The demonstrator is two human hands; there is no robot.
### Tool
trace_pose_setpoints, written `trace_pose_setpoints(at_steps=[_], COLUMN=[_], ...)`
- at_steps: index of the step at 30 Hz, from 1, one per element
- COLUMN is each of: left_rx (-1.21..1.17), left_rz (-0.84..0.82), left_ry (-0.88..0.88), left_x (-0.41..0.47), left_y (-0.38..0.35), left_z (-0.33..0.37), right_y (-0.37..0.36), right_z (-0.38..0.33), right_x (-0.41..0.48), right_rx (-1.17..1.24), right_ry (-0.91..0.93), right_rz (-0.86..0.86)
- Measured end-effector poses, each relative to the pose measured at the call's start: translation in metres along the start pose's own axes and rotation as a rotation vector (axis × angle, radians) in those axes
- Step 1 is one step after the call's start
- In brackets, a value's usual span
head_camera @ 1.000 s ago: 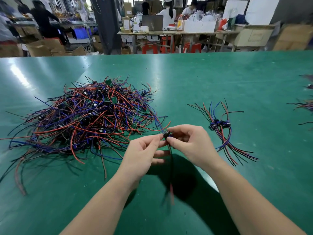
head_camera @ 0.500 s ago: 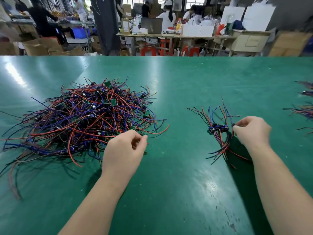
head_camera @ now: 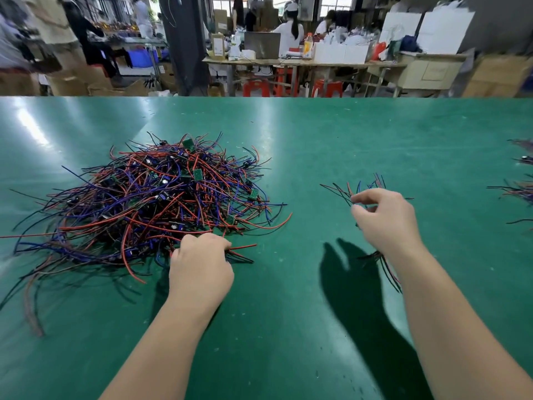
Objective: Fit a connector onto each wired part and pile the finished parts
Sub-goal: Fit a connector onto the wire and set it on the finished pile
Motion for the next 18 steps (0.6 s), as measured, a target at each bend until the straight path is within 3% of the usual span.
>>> trace_pose_setpoints(at_steps=[3, 6, 10, 12, 14, 18], left_rx=[0.044, 0.006, -0.343, -0.524, -0.556, -0.658], left_rz=[0.027, 0.098, 0.349, 0.335, 0.280, 0.379], left_ry=[-0.032, -0.054, -0.223, -0.321, -0.406, -0.585], left_x=[0.002, 0.003, -0.007, -0.014, -0.024, -0.042], left_y=[0.001, 0.006, 0.026, 0.027, 0.020, 0.021], left_z=[-0.001, -0.003, 0.012, 0.026, 0.040, 0.056], right_y=[-0.022, -0.050, -0.062, -0.070, -0.080, -0.077], right_z=[-0.023, -0.032, -0.039, -0.050, -0.064, -0.073], right_x=[-0.022, -0.049, -0.068, -0.077, -0.088, -0.086], right_rx=[0.086, 0.178, 0.231, 0.306, 0.405, 0.735], right_ry=[0.092, 0.155, 0.230, 0.299, 0.360, 0.316], right_rz=[-0.093, -0.303, -0.413, -0.484, -0.581, -0.525])
Point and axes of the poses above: each hand's wrist, its own x-axis towards the middle knuckle, its own y-axis out of the back of the hand, z = x × y, the point moved 5 cm from there along x, towards the middle knuckle, and after that the axes turned 6 degrees about -x, right-handed, at the moved point
